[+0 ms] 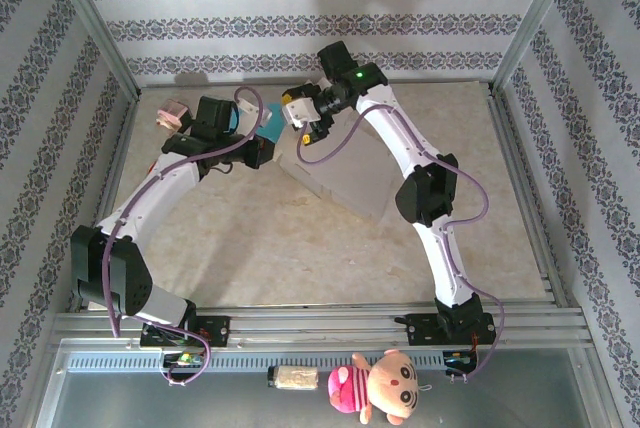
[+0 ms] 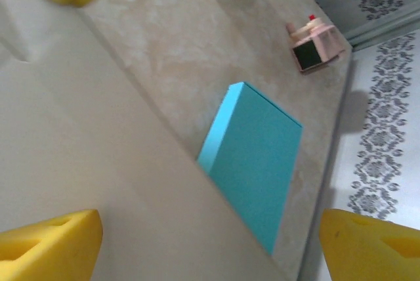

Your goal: Fold the paper box

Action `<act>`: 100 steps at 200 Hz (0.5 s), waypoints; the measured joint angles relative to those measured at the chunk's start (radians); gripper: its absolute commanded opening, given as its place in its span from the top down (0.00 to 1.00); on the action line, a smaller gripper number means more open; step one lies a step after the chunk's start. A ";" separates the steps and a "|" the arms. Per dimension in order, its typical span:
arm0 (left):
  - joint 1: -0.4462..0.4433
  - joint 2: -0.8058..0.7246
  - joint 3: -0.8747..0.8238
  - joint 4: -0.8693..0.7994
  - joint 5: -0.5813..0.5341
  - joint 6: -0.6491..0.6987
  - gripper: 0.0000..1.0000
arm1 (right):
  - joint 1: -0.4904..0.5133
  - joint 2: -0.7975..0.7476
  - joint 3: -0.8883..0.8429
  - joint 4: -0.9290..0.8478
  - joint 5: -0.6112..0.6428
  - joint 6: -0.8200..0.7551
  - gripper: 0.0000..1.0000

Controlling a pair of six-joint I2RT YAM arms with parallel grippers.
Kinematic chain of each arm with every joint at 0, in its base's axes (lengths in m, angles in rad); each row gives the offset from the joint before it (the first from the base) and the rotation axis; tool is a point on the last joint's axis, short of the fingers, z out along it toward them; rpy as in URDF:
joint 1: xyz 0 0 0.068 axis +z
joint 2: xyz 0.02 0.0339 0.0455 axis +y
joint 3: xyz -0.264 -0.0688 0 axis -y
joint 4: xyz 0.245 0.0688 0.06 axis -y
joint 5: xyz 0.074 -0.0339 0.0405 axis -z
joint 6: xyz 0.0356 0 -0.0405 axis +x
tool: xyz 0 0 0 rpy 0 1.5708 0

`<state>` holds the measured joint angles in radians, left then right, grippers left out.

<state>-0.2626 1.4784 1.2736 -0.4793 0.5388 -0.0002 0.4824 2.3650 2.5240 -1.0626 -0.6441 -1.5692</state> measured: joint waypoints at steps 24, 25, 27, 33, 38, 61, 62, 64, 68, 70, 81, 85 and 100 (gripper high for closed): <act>-0.003 0.002 0.034 -0.034 -0.018 0.033 1.00 | 0.007 0.000 0.000 -0.028 0.007 -0.011 0.26; -0.003 0.002 0.035 -0.036 -0.019 0.035 1.00 | 0.006 0.000 0.000 -0.028 0.008 -0.011 0.27; -0.005 0.002 0.037 -0.039 -0.021 0.038 1.00 | 0.006 0.000 0.000 -0.028 0.009 -0.014 0.28; -0.006 0.002 0.040 -0.047 -0.022 0.046 1.00 | 0.006 0.000 0.000 -0.031 0.011 -0.017 0.31; -0.009 0.002 0.042 -0.055 -0.024 0.052 1.00 | 0.007 0.000 0.000 -0.033 0.014 -0.016 0.32; -0.020 0.002 0.048 -0.089 -0.036 0.087 1.00 | 0.011 0.000 0.000 -0.037 0.026 -0.025 0.37; -0.021 0.002 0.049 -0.091 -0.037 0.089 1.00 | 0.011 0.000 0.000 -0.037 0.026 -0.025 0.37; -0.022 0.002 0.050 -0.094 -0.038 0.091 1.00 | 0.011 0.000 0.001 -0.037 0.027 -0.025 0.38; -0.025 0.002 0.053 -0.101 -0.043 0.097 1.00 | 0.013 0.001 0.001 -0.037 0.029 -0.027 0.40; -0.026 0.002 0.055 -0.105 -0.045 0.100 1.00 | 0.013 0.001 0.002 -0.038 0.030 -0.026 0.40; -0.034 0.002 0.063 -0.116 -0.055 0.113 1.00 | 0.014 0.002 0.005 -0.037 0.034 -0.028 0.43; -0.037 0.002 0.065 -0.119 -0.059 0.117 1.00 | 0.018 0.002 0.005 -0.037 0.034 -0.027 0.44; -0.044 0.002 0.072 -0.130 -0.074 0.130 1.00 | 0.021 0.003 0.008 -0.037 0.045 -0.028 0.47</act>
<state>-0.3069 1.4807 1.3453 -0.6094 0.4648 0.1303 0.5030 2.3680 2.5324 -1.0992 -0.5991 -1.5974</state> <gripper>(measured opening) 0.047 0.554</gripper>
